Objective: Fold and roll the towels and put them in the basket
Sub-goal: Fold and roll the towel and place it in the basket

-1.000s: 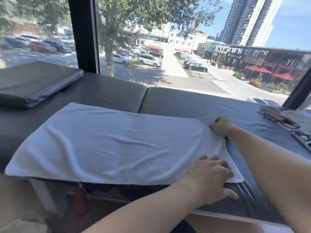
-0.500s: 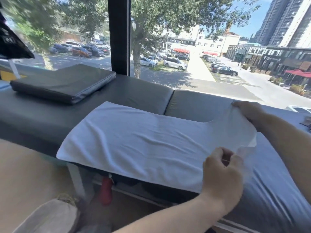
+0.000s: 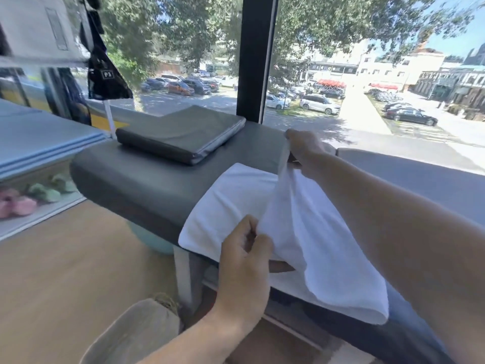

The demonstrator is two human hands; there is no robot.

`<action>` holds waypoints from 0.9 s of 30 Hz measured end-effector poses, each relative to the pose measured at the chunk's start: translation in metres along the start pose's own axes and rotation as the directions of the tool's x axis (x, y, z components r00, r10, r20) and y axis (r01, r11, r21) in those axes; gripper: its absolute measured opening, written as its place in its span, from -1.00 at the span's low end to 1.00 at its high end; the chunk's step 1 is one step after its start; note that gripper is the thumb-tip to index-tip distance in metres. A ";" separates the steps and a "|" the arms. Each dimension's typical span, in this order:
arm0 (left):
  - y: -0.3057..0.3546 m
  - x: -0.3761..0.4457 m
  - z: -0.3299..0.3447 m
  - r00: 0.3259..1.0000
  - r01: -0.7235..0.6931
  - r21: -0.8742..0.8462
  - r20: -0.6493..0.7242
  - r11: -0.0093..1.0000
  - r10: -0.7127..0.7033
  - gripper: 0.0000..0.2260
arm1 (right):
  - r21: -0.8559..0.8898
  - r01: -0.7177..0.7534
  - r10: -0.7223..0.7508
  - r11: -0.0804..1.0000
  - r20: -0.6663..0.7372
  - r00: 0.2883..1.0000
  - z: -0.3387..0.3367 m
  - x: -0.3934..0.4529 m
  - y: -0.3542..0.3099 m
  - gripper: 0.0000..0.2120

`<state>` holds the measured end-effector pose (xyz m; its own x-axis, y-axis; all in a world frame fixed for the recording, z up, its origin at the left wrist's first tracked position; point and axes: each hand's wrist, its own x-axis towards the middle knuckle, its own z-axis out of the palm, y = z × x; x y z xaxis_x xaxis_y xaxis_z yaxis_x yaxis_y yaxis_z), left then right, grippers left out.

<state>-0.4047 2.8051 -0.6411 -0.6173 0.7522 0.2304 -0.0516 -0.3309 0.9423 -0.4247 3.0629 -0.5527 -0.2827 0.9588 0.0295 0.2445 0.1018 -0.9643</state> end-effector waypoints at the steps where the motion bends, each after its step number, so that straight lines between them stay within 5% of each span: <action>1: 0.000 0.003 -0.009 0.999 0.024 -0.039 -0.031 0.999 -0.026 -0.79 | -0.005 0.001 -0.001 1.000 0.019 1.000 0.015 0.002 0.002 -0.87; 5: 0.005 0.014 -0.039 0.996 0.046 -0.185 -0.060 0.982 -0.058 -0.87 | -0.059 0.057 -0.057 0.997 0.009 0.998 0.058 0.003 0.004 -0.71; 11: 0.009 0.024 -0.067 0.988 0.105 -0.136 -0.098 0.985 -0.119 -0.87 | -0.140 0.081 -0.081 0.987 0.009 0.997 0.091 0.004 0.002 -0.79; 16: 0.006 0.026 -0.083 0.970 0.163 -0.147 -0.156 0.976 -0.185 -0.53 | -0.218 0.117 -0.110 0.969 0.043 0.993 0.106 0.008 0.009 -0.68; 20: -0.005 0.028 -0.095 0.948 0.207 -0.142 -0.214 0.968 -0.234 -0.75 | -0.291 0.109 -0.079 0.950 0.114 0.990 0.112 0.008 0.010 -0.53; 27: -0.023 0.032 -0.109 0.894 0.289 -0.206 -0.291 0.935 -0.341 -0.78 | -0.316 0.057 0.046 0.947 0.309 0.950 0.119 -0.001 0.012 -0.76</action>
<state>-0.5091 2.7747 -0.6822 -0.7628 0.6193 -0.1861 -0.3886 -0.2090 0.8974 -0.5318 3.0316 -0.5957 -0.5439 0.8335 -0.0972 0.5083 0.2350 -0.8285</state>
